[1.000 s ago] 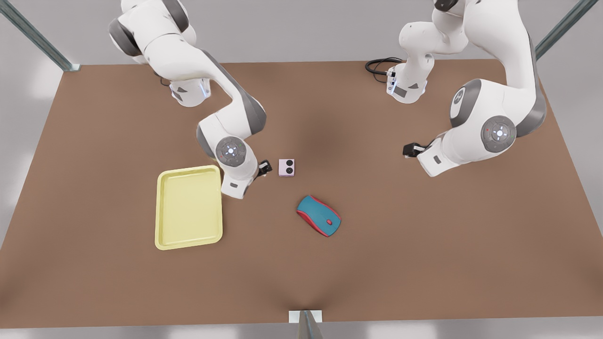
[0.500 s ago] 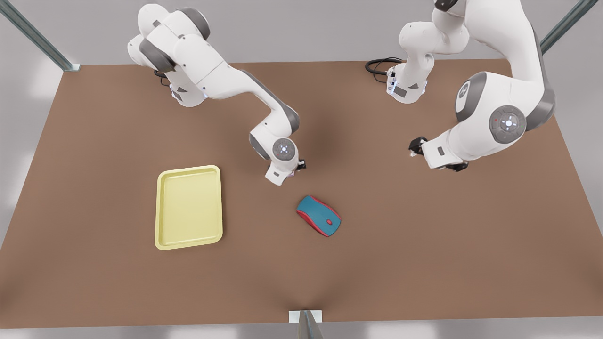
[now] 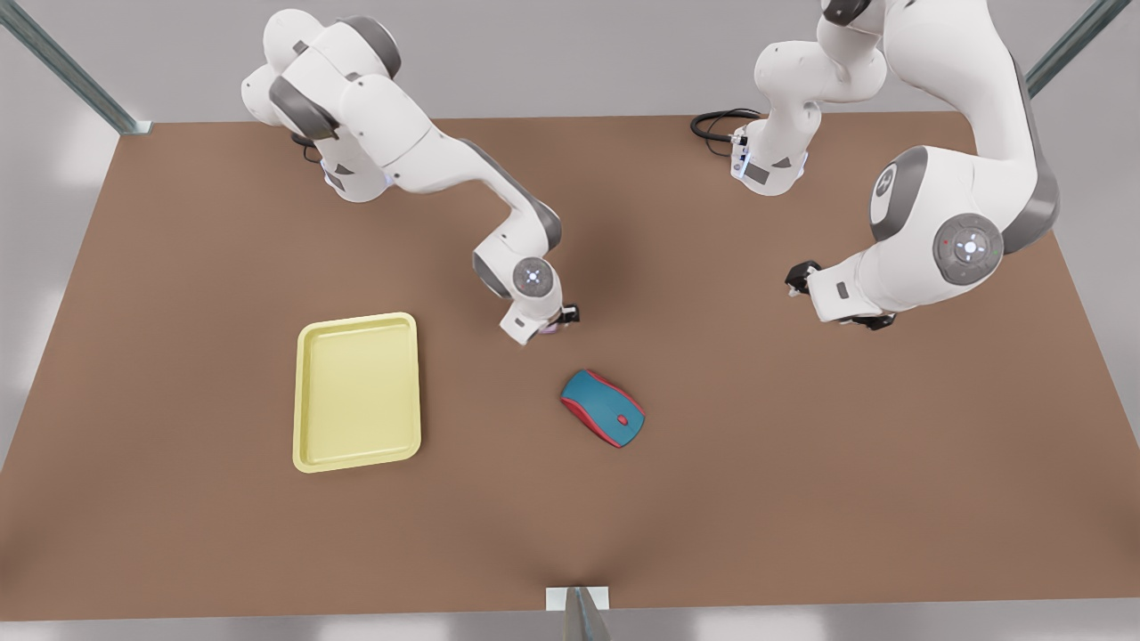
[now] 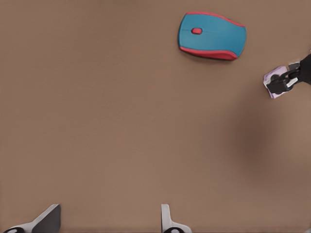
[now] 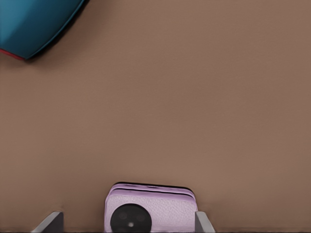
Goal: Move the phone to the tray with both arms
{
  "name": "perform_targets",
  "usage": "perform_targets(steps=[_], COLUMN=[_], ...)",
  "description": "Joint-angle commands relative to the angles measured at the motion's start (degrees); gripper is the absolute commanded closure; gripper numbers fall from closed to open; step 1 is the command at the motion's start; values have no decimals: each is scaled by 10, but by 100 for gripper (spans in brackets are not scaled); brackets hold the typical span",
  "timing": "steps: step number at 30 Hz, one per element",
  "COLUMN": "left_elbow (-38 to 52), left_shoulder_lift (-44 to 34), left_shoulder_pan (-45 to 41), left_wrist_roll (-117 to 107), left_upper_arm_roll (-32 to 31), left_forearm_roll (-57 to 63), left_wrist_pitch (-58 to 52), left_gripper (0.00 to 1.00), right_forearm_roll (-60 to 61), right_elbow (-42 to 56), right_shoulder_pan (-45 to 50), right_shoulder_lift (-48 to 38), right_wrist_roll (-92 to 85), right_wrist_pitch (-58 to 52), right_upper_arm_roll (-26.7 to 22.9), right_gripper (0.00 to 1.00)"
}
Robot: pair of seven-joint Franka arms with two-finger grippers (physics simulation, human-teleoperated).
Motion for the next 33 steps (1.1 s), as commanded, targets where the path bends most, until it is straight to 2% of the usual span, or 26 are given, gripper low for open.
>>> perform_targets(steps=[1,4,20,22,24,27,30,32,33], left_elbow=[0,1,3,3,3,3,3,3,3], left_shoulder_lift=[0,-1,1,1,1,0,1,1,1], left_shoulder_pan=[1,0,0,0,0,0,0,0,0], left_wrist_roll=[41,38,36,36,36,31,31,31,32], left_upper_arm_roll=[0,-1,-1,-1,-1,-1,-1,-1,-1], left_forearm_roll=[0,0,0,0,0,0,0,0,0], left_wrist_pitch=[-5,-6,-5,-5,-5,-6,-6,-6,-5], left_gripper=[0,0,0,0,0,0,0,0,0], right_forearm_roll=[-1,-13,-13,-13,-13,-14,-13,-13,-13], right_elbow=[-9,-50,-50,-49,-48,-48,-45,-45,-47], right_shoulder_pan=[6,-1,5,3,1,0,-34,-83,-142], right_shoulder_lift=[-3,-30,-6,-6,-6,-10,-49,-75,-97], right_wrist_roll=[46,34,21,21,19,19,-29,-82,-160], right_wrist_pitch=[8,9,50,49,50,49,14,-18,-55], right_upper_arm_roll=[0,0,0,0,-1,-1,-4,-4,-4], right_gripper=[0,0,0,17,23,22,22,22,22])
